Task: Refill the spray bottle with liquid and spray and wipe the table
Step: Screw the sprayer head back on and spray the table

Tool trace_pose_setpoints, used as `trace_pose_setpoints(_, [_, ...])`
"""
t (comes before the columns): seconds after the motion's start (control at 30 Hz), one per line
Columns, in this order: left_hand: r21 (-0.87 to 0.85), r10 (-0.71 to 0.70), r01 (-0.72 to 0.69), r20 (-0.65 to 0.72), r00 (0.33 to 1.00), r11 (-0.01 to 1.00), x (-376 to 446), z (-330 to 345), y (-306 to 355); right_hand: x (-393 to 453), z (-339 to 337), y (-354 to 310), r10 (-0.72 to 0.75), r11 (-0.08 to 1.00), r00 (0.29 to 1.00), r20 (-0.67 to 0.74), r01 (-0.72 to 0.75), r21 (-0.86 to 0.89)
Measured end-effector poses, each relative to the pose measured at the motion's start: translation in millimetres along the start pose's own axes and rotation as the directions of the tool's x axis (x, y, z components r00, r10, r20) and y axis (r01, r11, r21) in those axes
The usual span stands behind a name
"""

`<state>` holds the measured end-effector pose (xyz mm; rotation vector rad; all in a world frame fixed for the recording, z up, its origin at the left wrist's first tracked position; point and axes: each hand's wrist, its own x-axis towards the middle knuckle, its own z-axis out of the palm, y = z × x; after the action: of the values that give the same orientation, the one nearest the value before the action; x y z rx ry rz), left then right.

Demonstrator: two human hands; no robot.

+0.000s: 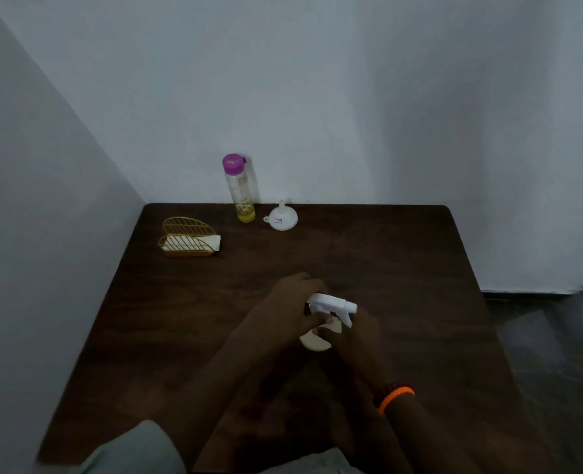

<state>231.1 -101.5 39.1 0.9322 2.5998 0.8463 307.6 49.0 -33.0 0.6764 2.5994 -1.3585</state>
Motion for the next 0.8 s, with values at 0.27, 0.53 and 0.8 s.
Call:
trace_pose_setpoints(0.27, [-0.041,-0.139,0.136,-0.076,0.987,0.99,-3,24,4,7,-7,1,-0.048,0.995,0.997,0.064,0.054,-0.082])
trace_pose_setpoints(0.53, [-0.071,-0.266,0.258,-0.15,0.952,0.964,-7,39,14,10,-10,4,-0.049,0.996,0.994,0.098,0.056,-0.076])
trace_pose_setpoints(0.8, [-0.109,-0.299,0.285,-0.151,0.942,0.952,-15,45,10,8,-11,2,-0.117,0.989,0.991,0.063,0.122,-0.078])
